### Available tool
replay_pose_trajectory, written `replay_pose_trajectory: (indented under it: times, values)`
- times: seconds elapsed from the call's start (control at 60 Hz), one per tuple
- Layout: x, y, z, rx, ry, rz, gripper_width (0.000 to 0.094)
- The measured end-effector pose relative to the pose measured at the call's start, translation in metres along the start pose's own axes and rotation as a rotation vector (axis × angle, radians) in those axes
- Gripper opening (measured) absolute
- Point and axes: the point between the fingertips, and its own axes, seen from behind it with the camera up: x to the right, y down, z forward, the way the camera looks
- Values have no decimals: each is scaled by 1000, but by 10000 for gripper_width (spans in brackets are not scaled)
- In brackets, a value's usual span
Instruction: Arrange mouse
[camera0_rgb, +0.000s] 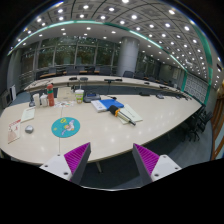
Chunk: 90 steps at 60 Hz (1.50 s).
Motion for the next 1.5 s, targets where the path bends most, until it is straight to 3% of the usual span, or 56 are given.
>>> replay_pose_trajectory:
  times: [0.333,0.65,1.033,1.5]
  values:
    - [-56,49,25,-72,-74,-49,859]
    - [-262,110,67,-150,-284,-139,863]
    - [-521,87,139,-121,-448,-160,862]
    - [-621,35,231,-104,-445,-205,855]
